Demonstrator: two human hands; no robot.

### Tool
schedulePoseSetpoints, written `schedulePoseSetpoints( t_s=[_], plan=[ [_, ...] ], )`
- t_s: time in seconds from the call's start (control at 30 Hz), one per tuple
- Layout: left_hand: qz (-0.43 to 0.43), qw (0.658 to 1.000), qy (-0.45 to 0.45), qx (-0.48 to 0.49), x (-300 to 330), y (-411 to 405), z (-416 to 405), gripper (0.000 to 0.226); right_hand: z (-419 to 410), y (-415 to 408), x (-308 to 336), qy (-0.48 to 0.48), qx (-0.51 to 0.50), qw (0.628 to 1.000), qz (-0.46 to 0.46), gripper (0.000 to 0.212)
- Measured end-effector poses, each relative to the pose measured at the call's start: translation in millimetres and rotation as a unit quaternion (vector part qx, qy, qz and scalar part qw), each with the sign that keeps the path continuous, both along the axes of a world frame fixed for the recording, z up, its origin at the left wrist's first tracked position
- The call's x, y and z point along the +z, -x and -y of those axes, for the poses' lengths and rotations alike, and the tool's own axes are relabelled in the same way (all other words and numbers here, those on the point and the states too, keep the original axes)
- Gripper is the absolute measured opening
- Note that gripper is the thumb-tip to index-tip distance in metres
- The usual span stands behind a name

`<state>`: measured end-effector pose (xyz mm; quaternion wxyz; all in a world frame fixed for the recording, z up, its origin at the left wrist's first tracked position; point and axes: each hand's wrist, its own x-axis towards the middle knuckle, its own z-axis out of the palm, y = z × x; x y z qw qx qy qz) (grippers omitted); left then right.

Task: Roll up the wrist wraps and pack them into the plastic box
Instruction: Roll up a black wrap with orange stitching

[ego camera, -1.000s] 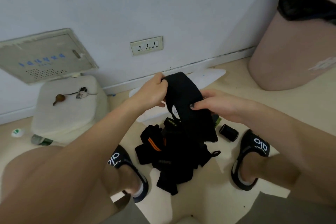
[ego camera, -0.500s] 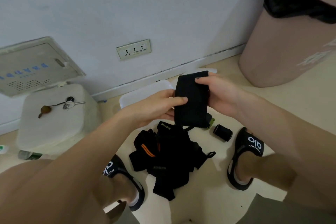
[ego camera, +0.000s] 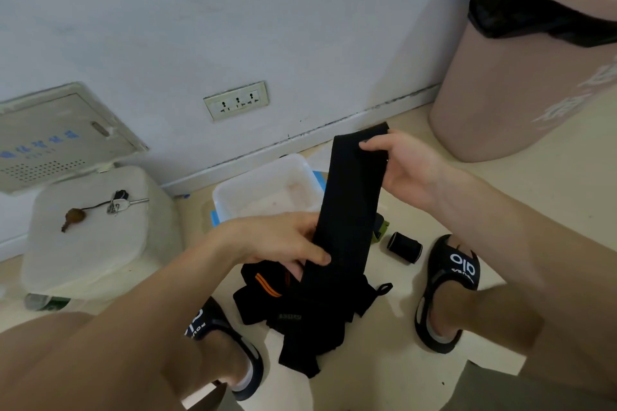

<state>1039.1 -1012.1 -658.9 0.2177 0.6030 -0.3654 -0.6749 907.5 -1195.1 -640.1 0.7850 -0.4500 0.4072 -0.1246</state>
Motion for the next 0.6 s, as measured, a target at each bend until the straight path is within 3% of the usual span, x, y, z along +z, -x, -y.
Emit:
schedulePoseSetpoints(
  t_s=[0.13, 0.3, 0.37, 0.5, 0.6],
  plan=[
    [0.020, 0.996, -0.050, -0.076, -13, 6, -7, 0.027, -5, 3, 2, -0.009, 0.040, 0.999, -0.005, 0.019],
    [0.095, 0.990, -0.018, -0.106, -27, 5, -13, 0.002, -7, 8, 6, -0.041, 0.007, 0.998, 0.042, 0.020],
    [0.097, 0.991, -0.003, -0.095, -32, 4, -15, 0.008, -5, 11, 8, -0.052, -0.020, 0.997, 0.054, 0.023],
    [0.103, 0.992, 0.005, -0.076, -37, -3, -18, 0.051, 2, 13, 3, -0.027, -0.090, 0.995, 0.014, 0.026],
    [0.251, 0.964, 0.076, -0.052, -38, -12, -20, 0.037, 7, 14, 2, 0.046, -0.099, 0.991, -0.083, 0.014]
  ],
)
